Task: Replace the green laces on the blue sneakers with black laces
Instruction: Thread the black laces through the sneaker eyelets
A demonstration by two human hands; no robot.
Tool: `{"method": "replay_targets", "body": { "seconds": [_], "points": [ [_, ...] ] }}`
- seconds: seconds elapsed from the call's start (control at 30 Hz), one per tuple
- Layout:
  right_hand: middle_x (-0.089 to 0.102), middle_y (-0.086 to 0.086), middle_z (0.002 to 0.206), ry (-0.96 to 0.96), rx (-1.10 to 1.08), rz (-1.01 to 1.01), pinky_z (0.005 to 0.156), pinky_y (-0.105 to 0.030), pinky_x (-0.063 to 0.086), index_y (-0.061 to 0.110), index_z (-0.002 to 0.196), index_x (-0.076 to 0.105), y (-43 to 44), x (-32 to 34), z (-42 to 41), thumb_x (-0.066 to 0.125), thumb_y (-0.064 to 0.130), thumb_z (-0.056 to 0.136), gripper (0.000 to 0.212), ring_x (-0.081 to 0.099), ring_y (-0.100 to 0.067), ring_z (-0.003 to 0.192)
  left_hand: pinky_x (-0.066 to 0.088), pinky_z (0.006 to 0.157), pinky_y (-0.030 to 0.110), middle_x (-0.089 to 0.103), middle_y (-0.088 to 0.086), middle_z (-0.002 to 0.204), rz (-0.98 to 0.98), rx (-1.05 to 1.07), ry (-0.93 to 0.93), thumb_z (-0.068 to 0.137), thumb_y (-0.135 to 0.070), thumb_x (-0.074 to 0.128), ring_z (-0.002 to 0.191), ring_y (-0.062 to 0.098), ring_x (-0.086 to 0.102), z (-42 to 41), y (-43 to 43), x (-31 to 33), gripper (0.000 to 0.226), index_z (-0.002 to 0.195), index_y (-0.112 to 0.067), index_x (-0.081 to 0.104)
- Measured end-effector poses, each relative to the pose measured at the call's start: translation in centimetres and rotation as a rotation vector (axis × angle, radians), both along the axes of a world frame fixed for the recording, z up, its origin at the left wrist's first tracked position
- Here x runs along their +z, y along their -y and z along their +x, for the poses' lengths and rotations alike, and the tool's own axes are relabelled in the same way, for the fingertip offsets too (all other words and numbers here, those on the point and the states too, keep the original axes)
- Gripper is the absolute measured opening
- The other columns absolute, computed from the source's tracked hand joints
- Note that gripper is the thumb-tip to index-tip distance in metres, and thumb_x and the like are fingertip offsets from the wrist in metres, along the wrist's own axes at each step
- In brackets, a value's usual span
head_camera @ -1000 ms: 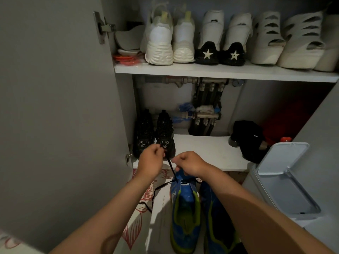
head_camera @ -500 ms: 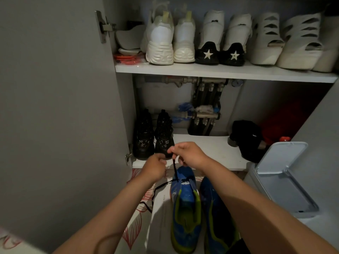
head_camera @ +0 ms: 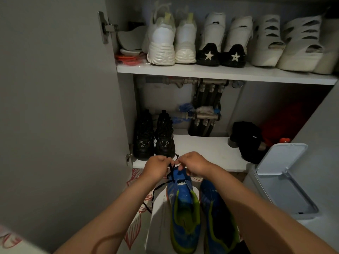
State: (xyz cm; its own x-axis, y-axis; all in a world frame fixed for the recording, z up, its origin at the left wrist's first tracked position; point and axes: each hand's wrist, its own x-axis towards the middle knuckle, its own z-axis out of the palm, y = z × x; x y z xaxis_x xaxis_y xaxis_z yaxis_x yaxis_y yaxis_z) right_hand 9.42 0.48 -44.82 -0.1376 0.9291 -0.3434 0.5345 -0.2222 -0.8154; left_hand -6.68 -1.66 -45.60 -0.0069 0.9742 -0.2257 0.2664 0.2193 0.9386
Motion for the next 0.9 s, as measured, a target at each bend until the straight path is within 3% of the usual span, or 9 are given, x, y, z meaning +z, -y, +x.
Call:
{"method": "replay_targets", "body": {
  "seconds": [0.17, 0.3, 0.37, 0.43, 0.53, 0.73, 0.8, 0.83, 0.9],
  "points": [
    [0.071, 0.0, 0.114, 0.308, 0.22, 0.06, 0.094, -0.025, 0.049, 0.02, 0.11, 0.076, 0.1, -2.4, 0.3, 0.055, 0.005, 0.092, 0.031, 0.063, -0.013, 0.104, 0.048, 0.073, 0.038, 0.069, 0.009, 0.08, -0.07, 0.028, 0.229, 0.097, -0.013, 0.056, 0.074, 0.023, 0.058, 0.1, 0.3, 0.4, 0.018, 0.092, -0.002, 0.069],
    [0.069, 0.008, 0.122, 0.433, 0.32, 0.124, 0.099, -0.029, 0.048, 0.03, 0.116, 0.074, 0.3, -3.5, -0.6, 0.067, 0.03, 0.087, 0.029, 0.062, -0.014, 0.111, 0.052, 0.054, 0.026, 0.056, 0.008, 0.067, -0.112, 0.145, 0.452, 0.101, -0.007, 0.049, 0.057, 0.018, 0.054, 0.0, -0.1, 0.8, 0.011, 0.095, -0.005, 0.058],
    [0.066, 0.009, 0.12, 0.502, 0.348, 0.12, 0.096, -0.031, 0.049, 0.035, 0.116, 0.072, 0.4, -3.8, -1.0, 0.072, 0.044, 0.079, 0.039, 0.061, -0.015, 0.11, 0.046, 0.043, 0.022, 0.047, 0.006, 0.06, -0.128, 0.167, 0.446, 0.101, -0.007, 0.049, 0.045, 0.014, 0.046, -0.5, -0.4, 0.4, 0.01, 0.095, -0.005, 0.057],
    [0.054, 0.007, 0.114, 0.617, 0.404, 0.129, 0.092, -0.032, 0.049, 0.036, 0.122, 0.068, 0.5, -4.0, -1.1, 0.076, 0.05, 0.072, 0.052, 0.058, -0.018, 0.108, 0.039, 0.043, 0.024, 0.044, 0.003, 0.057, -0.142, 0.176, 0.322, 0.099, -0.01, 0.051, 0.043, 0.013, 0.04, -1.2, -0.8, -0.5, 0.011, 0.091, -0.008, 0.058],
    [0.045, 0.003, 0.118, 0.684, 0.428, 0.134, 0.091, -0.032, 0.05, 0.034, 0.125, 0.066, 0.4, -4.0, -1.0, 0.083, 0.046, 0.069, 0.061, 0.056, -0.021, 0.111, 0.03, 0.052, 0.027, 0.047, 0.001, 0.065, -0.125, 0.134, -0.034, 0.097, -0.018, 0.052, 0.054, 0.016, 0.039, -2.7, -1.3, -2.2, 0.015, 0.085, -0.013, 0.059],
    [0.049, 0.0, 0.132, 0.729, 0.437, 0.107, 0.091, -0.029, 0.05, 0.029, 0.13, 0.063, 0.2, -3.2, -1.8, 0.083, 0.035, 0.072, 0.061, 0.056, -0.02, 0.115, 0.043, 0.064, 0.031, 0.058, 0.008, 0.078, -0.25, -0.249, -0.593, 0.097, -0.01, 0.051, 0.072, 0.024, 0.058, -3.6, -0.4, -4.1, 0.013, 0.093, -0.003, 0.062],
    [0.051, -0.001, 0.132, 0.768, 0.441, 0.093, 0.094, -0.031, 0.051, 0.027, 0.13, 0.064, 0.2, -3.0, -2.2, 0.077, 0.031, 0.076, 0.055, 0.058, -0.021, 0.114, 0.046, 0.063, 0.03, 0.062, 0.013, 0.088, -0.282, -0.286, -0.705, 0.093, -0.002, 0.053, 0.088, 0.029, 0.066, -3.8, -0.2, -4.1, 0.019, 0.109, 0.004, 0.061],
    [0.053, -0.003, 0.132, 0.804, 0.442, 0.099, 0.095, -0.033, 0.052, 0.024, 0.129, 0.064, 0.3, -2.9, -2.5, 0.072, 0.029, 0.079, 0.051, 0.058, -0.022, 0.113, 0.049, 0.063, 0.031, 0.063, 0.017, 0.098, -0.31, -0.289, -0.765, 0.089, 0.004, 0.054, 0.096, 0.032, 0.067, -3.9, -0.2, -4.2, 0.034, 0.123, 0.008, 0.055],
    [0.056, -0.007, 0.128, 0.895, 0.439, 0.151, 0.095, -0.037, 0.051, 0.018, 0.127, 0.063, 0.5, -2.8, -3.3, 0.063, 0.028, 0.085, 0.042, 0.059, -0.025, 0.113, 0.059, 0.076, 0.039, 0.053, 0.026, 0.127, -0.418, -0.32, -0.806, 0.086, 0.013, 0.052, 0.108, 0.037, 0.065, -4.3, -0.3, -4.7, 0.07, 0.149, 0.003, 0.023]
  ]
}}
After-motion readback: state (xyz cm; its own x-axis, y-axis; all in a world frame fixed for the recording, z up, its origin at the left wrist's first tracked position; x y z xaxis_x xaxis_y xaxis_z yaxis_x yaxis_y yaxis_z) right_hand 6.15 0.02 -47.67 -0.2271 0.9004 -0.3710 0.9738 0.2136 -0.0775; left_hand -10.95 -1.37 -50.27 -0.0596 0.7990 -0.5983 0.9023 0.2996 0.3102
